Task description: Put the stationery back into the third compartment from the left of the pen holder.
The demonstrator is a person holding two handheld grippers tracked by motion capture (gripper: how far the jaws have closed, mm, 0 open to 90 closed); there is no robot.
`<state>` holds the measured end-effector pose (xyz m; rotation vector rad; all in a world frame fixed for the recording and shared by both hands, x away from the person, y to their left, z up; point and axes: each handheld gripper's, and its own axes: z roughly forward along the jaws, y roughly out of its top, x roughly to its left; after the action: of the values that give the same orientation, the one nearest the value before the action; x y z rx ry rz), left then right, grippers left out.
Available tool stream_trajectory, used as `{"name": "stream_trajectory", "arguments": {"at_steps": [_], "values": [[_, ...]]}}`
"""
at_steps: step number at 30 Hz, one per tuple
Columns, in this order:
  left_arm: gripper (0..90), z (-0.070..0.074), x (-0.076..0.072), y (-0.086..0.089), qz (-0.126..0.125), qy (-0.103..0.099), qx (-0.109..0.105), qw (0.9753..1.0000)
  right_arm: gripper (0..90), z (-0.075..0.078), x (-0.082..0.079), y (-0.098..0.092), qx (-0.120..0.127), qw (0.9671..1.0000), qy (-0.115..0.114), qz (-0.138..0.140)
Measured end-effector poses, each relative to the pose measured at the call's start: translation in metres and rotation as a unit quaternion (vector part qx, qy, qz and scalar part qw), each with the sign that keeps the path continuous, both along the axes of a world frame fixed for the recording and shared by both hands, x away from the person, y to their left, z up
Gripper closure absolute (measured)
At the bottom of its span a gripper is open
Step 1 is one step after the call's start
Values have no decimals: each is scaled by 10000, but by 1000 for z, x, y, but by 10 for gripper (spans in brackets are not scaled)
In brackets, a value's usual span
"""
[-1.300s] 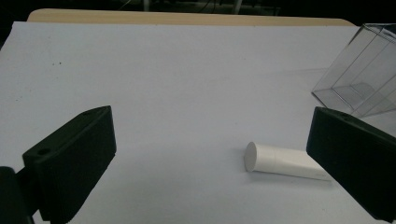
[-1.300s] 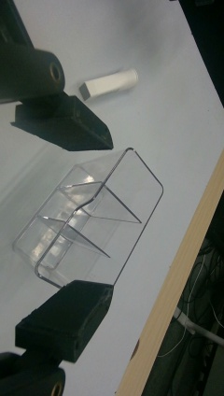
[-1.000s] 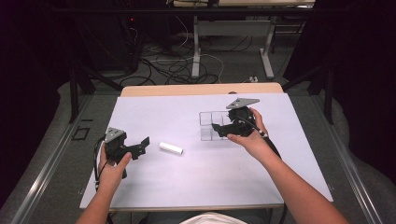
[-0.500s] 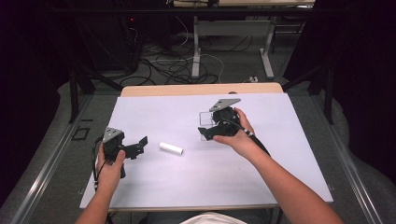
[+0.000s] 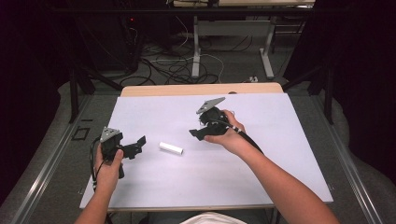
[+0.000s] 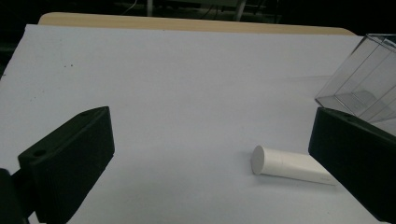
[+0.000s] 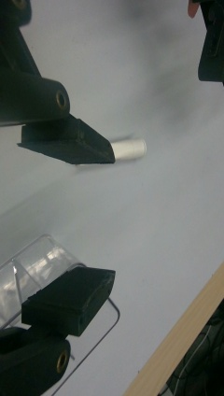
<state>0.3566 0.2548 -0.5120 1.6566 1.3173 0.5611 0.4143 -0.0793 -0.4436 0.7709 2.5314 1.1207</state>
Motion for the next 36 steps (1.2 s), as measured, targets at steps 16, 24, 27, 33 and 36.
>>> {"name": "stream_trajectory", "arguments": {"at_steps": [16, 24, 27, 33, 36], "values": [[1, -3, 1, 2, -32, 130, 118, 9998, 475, -28, 10, 53, -478, 9952, 504, 687], [1, -3, 1, 1, -59, 128, 124, 9998, 506, -51, 14, 69, -940, 9891, 674, 910], [1, -3, 1, 1, -67, 120, 135, 9998, 514, -59, 17, 72, -1071, 9870, 741, 944], [1, -4, 1, 1, -87, 159, 165, 9997, 521, -71, 19, 78, -1278, 9833, 822, 1004], [1, -4, 1, 1, -97, 161, 166, 9997, 525, -77, 21, 80, -1353, 9816, 850, 1041]]}}
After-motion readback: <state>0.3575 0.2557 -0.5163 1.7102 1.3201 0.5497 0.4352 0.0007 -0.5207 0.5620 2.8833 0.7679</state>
